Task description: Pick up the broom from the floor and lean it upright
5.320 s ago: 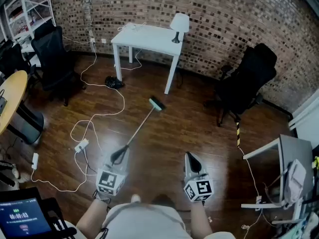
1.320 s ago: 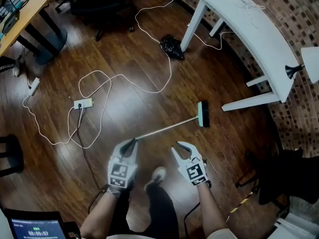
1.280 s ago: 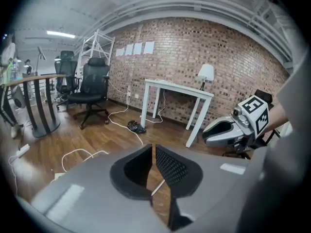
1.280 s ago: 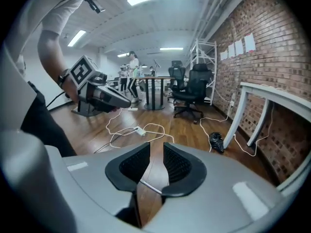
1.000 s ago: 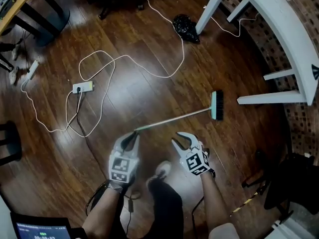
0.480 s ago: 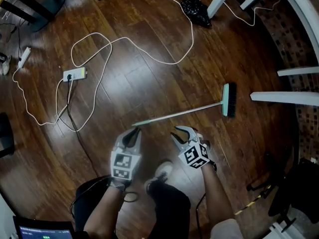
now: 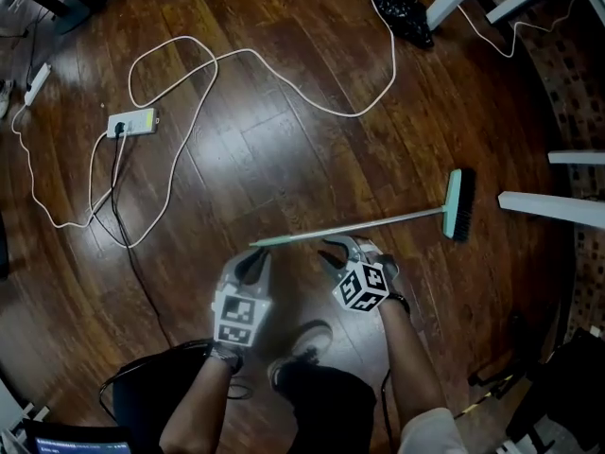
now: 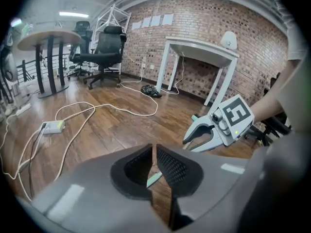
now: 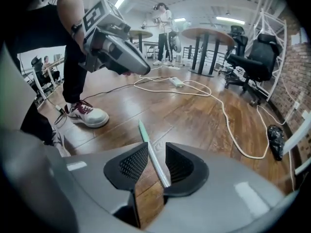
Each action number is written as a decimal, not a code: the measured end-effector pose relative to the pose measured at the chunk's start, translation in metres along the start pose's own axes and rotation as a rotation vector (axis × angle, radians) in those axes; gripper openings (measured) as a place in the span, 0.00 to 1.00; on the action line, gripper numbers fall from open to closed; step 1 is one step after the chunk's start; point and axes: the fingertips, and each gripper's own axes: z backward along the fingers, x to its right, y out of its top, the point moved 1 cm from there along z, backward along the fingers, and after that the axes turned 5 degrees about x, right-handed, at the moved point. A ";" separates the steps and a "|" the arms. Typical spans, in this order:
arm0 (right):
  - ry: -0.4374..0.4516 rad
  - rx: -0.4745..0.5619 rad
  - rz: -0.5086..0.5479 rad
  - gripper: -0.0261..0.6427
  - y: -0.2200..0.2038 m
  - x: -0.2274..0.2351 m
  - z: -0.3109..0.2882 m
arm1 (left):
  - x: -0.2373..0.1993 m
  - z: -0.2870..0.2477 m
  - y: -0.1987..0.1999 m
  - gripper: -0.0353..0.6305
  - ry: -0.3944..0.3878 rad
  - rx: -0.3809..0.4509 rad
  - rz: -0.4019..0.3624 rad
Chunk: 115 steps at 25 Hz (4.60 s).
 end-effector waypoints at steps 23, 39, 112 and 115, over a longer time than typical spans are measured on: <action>0.191 -0.287 0.319 0.22 -0.066 -0.021 -0.125 | -0.030 -0.036 -0.078 0.09 -0.003 -0.048 0.069; 0.194 -0.310 0.345 0.18 -0.068 -0.022 -0.126 | -0.030 -0.029 -0.073 0.09 -0.016 -0.055 0.064; -1.497 0.331 -1.135 0.17 0.130 -0.165 0.746 | 0.436 0.325 0.453 0.11 -0.701 0.246 -0.614; -1.520 0.361 -1.151 0.17 0.118 -0.153 0.761 | 0.451 0.301 0.459 0.11 -0.678 0.242 -0.607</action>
